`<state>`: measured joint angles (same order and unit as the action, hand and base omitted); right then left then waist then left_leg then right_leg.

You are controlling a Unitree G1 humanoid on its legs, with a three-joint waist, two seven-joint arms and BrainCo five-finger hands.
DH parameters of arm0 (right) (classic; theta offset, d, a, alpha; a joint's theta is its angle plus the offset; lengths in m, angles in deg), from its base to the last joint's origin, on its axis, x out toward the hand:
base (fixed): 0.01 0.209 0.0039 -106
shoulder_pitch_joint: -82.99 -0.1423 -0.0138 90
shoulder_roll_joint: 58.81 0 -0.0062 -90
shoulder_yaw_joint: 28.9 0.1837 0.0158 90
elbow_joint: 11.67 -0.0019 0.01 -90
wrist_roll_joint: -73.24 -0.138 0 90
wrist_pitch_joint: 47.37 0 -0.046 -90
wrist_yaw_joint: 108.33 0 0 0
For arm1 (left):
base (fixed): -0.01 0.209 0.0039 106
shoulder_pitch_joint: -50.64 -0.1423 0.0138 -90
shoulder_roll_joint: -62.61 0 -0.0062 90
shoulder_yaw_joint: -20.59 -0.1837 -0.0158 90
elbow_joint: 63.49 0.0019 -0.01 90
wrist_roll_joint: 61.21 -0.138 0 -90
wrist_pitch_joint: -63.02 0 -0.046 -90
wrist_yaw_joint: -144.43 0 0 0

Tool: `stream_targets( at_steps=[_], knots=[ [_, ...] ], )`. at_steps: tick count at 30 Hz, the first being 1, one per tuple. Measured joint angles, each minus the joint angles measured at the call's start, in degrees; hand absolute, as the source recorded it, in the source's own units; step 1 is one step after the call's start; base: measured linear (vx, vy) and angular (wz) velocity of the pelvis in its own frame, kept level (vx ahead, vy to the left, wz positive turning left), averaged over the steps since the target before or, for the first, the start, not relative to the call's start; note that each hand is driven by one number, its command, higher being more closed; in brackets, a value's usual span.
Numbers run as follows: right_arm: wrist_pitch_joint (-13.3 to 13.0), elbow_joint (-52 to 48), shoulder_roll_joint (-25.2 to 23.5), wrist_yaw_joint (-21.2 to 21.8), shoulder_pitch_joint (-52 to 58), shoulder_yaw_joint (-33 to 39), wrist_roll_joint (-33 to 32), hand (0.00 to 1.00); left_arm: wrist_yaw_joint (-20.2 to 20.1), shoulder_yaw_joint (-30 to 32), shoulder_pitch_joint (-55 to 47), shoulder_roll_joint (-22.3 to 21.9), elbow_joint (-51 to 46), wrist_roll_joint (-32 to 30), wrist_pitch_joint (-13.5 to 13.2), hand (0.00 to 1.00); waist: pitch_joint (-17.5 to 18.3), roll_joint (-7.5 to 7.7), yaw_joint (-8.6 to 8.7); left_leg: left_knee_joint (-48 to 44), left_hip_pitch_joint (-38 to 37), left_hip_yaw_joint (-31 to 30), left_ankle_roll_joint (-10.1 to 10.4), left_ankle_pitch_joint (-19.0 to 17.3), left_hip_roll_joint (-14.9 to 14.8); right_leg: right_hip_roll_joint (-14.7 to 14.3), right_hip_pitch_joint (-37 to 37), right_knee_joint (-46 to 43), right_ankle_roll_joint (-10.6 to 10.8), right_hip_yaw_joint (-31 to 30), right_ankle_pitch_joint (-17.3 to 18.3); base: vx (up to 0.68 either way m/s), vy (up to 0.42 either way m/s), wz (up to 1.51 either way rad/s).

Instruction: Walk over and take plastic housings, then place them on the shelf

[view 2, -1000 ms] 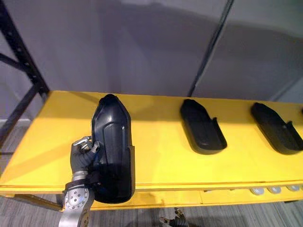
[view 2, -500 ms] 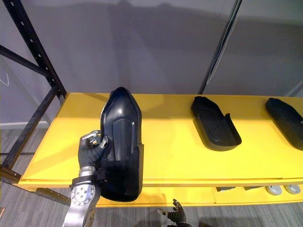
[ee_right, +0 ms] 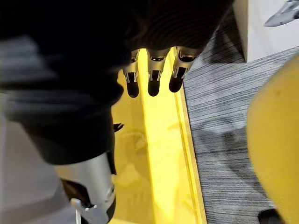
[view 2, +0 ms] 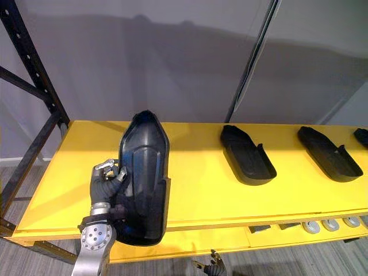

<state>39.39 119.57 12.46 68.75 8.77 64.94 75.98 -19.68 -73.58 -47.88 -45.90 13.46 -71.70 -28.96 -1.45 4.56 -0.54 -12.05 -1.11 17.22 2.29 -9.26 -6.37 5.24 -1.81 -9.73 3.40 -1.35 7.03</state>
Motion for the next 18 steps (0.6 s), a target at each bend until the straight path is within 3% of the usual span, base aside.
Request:
stream_targets(
  at_steps=[7,11,18],
  knots=[
    [0.01,1.17,0.54,0.84,-0.5,-0.61,0.11,0.0,2.12,5.05,8.0,1.88,10.83,-0.37,3.34,1.0,1.31,-0.31,1.54,4.58,-0.68,0.05,0.2,3.1,0.73,-0.05,0.3,2.51,-0.2,-0.88,-1.08,-0.09,-0.027,-0.01],
    [-0.01,2.24,0.73,0.87,-1.64,-0.65,0.12,0.0,3.69,8.18,12.83,2.93,19.24,0.17,4.87,1.0,1.44,-0.43,3.08,11.34,-3.24,0.25,0.55,7.34,1.8,-0.37,0.22,4.64,-0.4,-0.42,-2.42,-0.04,-0.021,0.0],
    [-0.02,4.4,1.48,0.82,-2.96,-0.6,1.07,0.0,7.49,14.19,21.17,4.33,28.76,2.51,5.45,1.0,1.66,-0.81,3.21,16.65,-5.53,1.36,0.3,9.8,2.76,-0.45,-0.31,6.86,-0.32,-1.13,-3.51,-0.01,0.013,-0.06]
  ],
)
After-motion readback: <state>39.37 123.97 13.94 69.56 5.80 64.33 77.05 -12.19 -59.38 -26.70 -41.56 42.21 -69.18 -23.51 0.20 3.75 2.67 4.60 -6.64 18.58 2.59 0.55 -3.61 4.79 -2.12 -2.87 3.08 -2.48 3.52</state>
